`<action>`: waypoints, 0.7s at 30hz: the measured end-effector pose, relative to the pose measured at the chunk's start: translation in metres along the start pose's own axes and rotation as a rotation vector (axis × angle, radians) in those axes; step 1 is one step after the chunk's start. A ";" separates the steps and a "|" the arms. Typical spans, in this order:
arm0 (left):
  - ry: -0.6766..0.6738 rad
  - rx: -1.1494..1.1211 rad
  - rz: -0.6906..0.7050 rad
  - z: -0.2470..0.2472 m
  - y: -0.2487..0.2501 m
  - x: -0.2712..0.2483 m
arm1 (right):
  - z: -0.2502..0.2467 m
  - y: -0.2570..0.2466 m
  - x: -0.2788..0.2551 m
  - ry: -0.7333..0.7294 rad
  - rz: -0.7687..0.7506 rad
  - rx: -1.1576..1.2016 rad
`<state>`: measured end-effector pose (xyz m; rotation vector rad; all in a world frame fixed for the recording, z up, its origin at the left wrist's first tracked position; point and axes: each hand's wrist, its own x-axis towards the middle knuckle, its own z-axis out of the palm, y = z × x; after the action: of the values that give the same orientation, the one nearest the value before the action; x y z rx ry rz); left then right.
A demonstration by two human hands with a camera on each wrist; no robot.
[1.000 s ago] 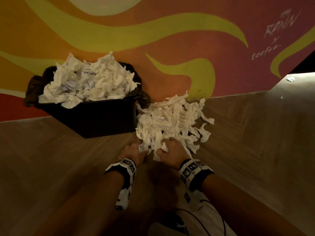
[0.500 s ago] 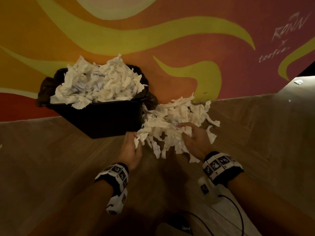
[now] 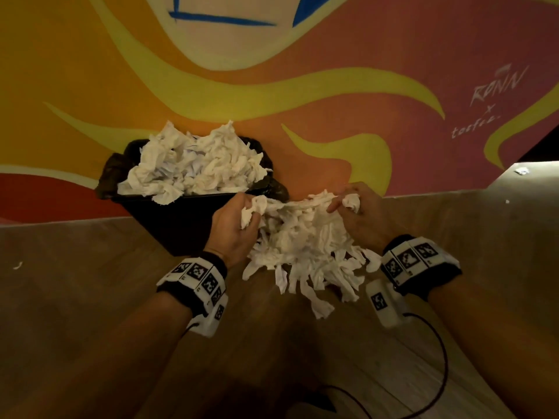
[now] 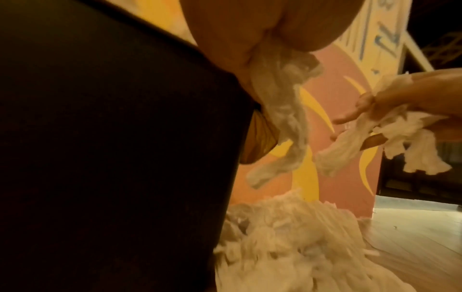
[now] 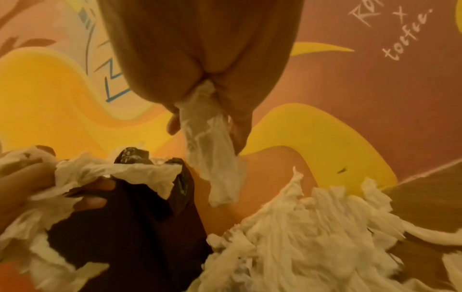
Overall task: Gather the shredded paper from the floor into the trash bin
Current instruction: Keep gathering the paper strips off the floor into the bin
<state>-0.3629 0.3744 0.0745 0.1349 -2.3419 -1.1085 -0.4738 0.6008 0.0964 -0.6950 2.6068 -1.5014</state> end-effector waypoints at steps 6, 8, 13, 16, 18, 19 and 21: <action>-0.112 -0.088 0.047 -0.023 0.028 0.026 | -0.005 -0.025 0.014 0.005 -0.041 0.083; -0.150 -0.165 0.021 -0.030 0.039 0.033 | -0.001 -0.033 0.017 0.003 -0.010 0.113; -0.249 -0.267 -0.082 -0.055 0.063 0.054 | 0.003 -0.060 0.025 -0.175 -0.060 0.144; -0.315 -0.131 -0.075 -0.081 0.069 0.076 | 0.004 -0.082 0.040 -0.147 -0.096 0.004; -0.340 0.022 -0.049 -0.100 0.069 0.093 | 0.005 -0.102 0.052 -0.121 -0.102 -0.026; -0.329 0.091 -0.046 -0.109 0.067 0.101 | 0.005 -0.113 0.058 -0.135 -0.107 -0.002; -0.320 0.114 -0.087 -0.128 0.062 0.114 | 0.008 -0.135 0.069 -0.180 -0.126 0.037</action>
<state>-0.3860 0.2916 0.2352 0.1076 -2.7079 -1.1055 -0.4856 0.5090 0.2160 -0.9588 2.4379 -1.4389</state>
